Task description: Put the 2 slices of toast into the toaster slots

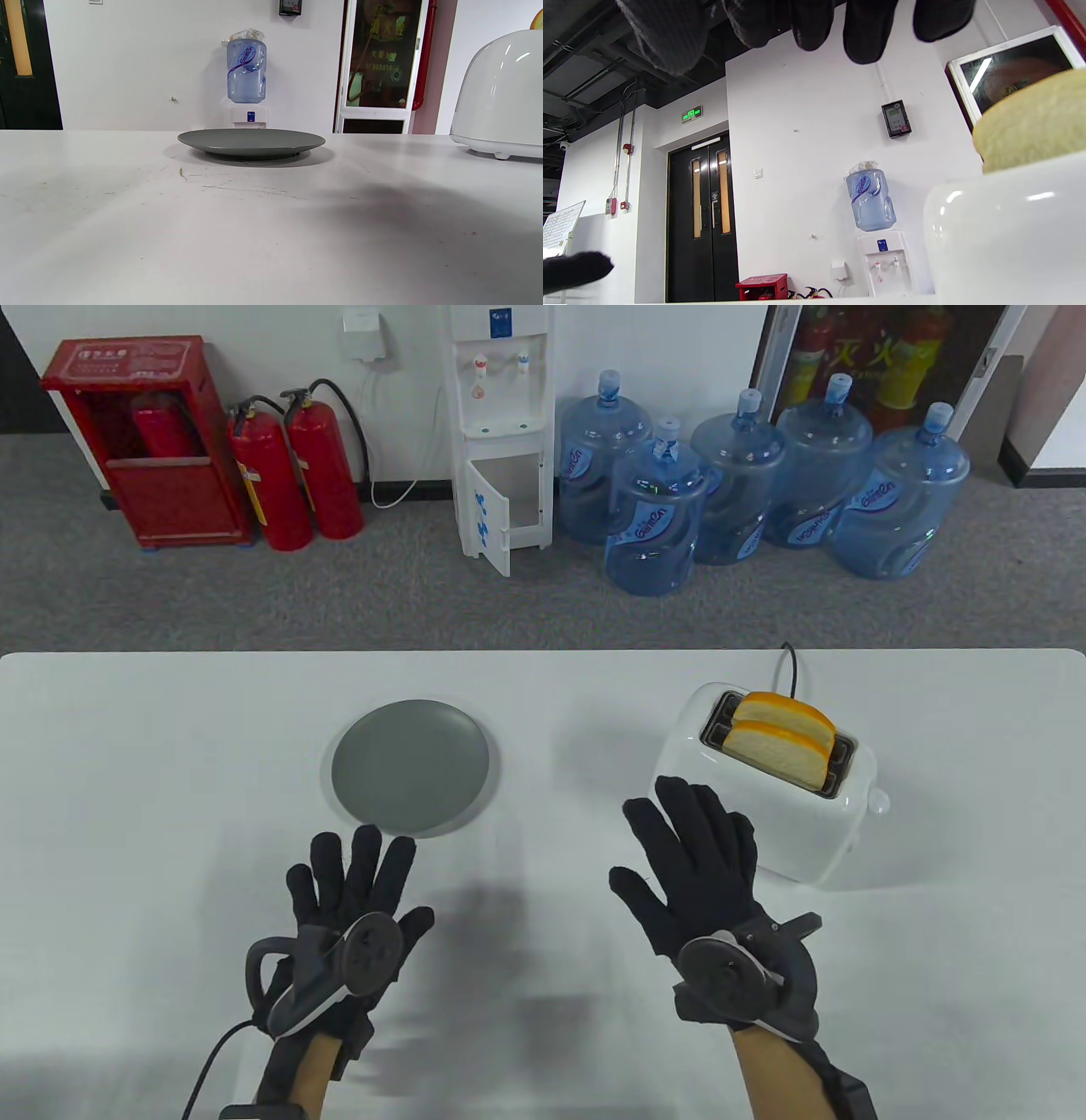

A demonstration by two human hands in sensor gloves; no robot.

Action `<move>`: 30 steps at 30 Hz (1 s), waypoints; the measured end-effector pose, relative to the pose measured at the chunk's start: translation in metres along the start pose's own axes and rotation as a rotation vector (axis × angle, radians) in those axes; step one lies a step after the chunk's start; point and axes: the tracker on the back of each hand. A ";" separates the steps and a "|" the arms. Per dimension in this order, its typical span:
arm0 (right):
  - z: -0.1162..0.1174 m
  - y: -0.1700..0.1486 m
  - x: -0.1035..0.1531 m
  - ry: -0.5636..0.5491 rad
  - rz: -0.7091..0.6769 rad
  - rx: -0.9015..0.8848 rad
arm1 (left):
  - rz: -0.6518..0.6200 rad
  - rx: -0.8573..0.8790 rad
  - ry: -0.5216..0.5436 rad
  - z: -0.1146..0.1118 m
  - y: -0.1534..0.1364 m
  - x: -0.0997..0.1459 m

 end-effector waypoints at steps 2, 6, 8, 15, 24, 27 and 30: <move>0.007 -0.002 0.003 0.009 0.012 -0.002 | -0.003 -0.004 0.006 0.000 0.000 0.000; 0.017 -0.003 0.007 0.019 0.023 0.006 | -0.007 -0.009 0.014 0.000 0.001 0.001; 0.022 -0.002 0.008 0.029 0.018 0.036 | -0.008 -0.011 0.018 0.000 0.002 0.001; 0.042 -0.002 0.009 0.097 0.020 -0.006 | -0.003 -0.021 0.020 0.000 0.002 0.001; 0.071 -0.008 0.012 0.256 0.045 0.074 | 0.017 -0.035 0.015 -0.001 -0.002 -0.002; 0.073 -0.012 0.013 0.259 0.045 0.112 | 0.023 -0.039 0.012 -0.002 -0.004 -0.002; 0.074 -0.016 0.014 0.256 0.046 0.126 | 0.028 -0.035 0.011 -0.002 -0.005 -0.002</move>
Point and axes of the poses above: the tracker on the back of each hand, its own y axis roughly to the thumb side, its own x axis roughly from the fingertips to the wrist, z = x × y, and after that the axes turned 15 degrees about y, right-handed
